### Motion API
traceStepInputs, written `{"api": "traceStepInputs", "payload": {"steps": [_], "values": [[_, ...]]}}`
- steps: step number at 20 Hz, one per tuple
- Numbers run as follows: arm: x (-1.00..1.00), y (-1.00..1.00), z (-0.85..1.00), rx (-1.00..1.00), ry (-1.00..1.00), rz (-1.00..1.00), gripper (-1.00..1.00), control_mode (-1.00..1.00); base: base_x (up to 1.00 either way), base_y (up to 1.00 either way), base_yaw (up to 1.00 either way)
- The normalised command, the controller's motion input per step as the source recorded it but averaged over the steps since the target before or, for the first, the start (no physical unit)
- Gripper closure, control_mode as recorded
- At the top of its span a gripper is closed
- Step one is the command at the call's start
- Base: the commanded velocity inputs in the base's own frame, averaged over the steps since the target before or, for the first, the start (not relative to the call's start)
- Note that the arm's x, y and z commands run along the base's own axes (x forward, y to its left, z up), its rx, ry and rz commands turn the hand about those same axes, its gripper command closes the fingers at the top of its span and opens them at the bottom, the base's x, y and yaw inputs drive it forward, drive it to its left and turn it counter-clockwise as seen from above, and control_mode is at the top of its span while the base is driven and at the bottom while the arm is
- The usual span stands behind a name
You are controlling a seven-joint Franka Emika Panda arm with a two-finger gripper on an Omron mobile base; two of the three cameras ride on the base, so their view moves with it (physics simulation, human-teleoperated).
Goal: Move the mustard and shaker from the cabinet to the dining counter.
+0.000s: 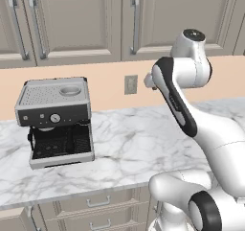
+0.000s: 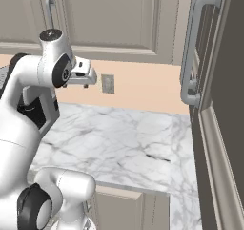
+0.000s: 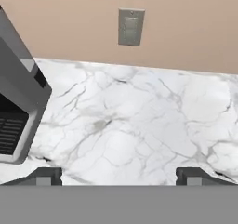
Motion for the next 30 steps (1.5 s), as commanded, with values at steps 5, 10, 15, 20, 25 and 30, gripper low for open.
{"api": "traceStepInputs", "payload": {"steps": [5,10,15,20,25,30], "values": [[-0.23,0.09,0.71,0.0,-0.36,-0.02,-1.0,-1.0,0.0,0.0,0.0],[-0.11,0.0,0.35,0.0,-0.36,0.0,-1.0,-1.0,0.0,0.0,0.0],[-0.14,0.0,0.29,0.0,-0.41,0.0,-1.0,-1.0,0.0,0.0,0.0],[-0.56,0.05,0.44,0.02,-0.48,0.0,-1.0,-1.0,0.0,0.0,0.0],[-0.67,0.22,0.39,0.07,-0.49,0.06,-1.0,-1.0,0.0,0.0,0.0],[0.02,0.21,0.17,0.1,-0.2,0.16,-1.0,-1.0,0.0,0.0,0.0]]}}
